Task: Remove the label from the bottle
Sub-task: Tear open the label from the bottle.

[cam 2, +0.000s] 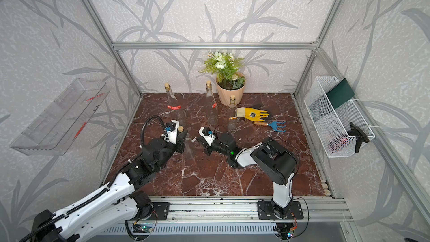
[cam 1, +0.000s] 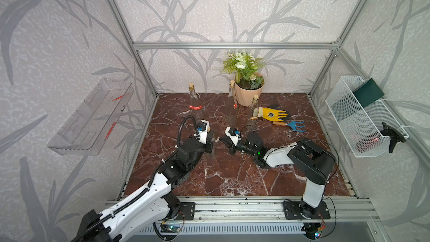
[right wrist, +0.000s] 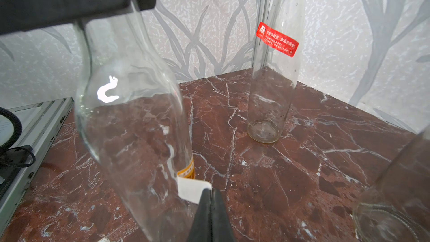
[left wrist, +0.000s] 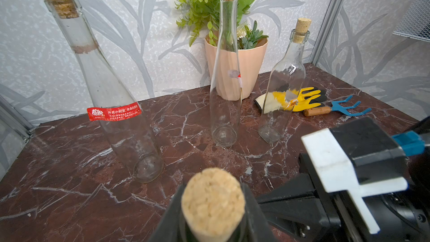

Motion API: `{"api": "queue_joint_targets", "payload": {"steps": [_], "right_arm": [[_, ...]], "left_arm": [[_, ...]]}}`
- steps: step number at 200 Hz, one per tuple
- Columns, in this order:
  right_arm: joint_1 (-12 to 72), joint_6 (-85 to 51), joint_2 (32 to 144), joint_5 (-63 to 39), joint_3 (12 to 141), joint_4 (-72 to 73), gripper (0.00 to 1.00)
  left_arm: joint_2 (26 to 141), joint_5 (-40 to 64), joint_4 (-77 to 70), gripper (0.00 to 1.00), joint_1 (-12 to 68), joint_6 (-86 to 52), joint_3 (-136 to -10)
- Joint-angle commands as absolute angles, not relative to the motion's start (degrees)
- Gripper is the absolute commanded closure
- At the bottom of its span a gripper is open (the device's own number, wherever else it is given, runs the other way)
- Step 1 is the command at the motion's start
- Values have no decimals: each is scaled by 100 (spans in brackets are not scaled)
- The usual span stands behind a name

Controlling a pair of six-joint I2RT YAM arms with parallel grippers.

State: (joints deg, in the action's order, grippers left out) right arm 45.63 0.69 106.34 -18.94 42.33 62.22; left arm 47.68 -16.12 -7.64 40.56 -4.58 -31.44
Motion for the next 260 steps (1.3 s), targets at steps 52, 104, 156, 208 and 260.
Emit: {"api": "queue_joint_targets", "payload": {"steps": [52, 104, 156, 208, 260], "right_arm": [[4500, 138, 10547, -1813, 4473, 6004, 100], [4482, 159, 10581, -1810, 4592, 5889, 100], [4456, 176, 10650, -1809, 4641, 5845, 100], [4421, 123, 10731, -1846, 4684, 5889, 100], [4403, 126, 10793, -1829, 4759, 5797, 100]], "left_arm": [[4696, -1532, -596, 100, 4078, -461, -3025], [4689, -1521, -584, 100, 4085, -475, -3023], [4691, -1521, -595, 100, 4087, -488, -3015], [4691, -1566, -551, 100, 4087, -521, -3029], [4703, -1549, -579, 100, 4099, -536, -3015]]}}
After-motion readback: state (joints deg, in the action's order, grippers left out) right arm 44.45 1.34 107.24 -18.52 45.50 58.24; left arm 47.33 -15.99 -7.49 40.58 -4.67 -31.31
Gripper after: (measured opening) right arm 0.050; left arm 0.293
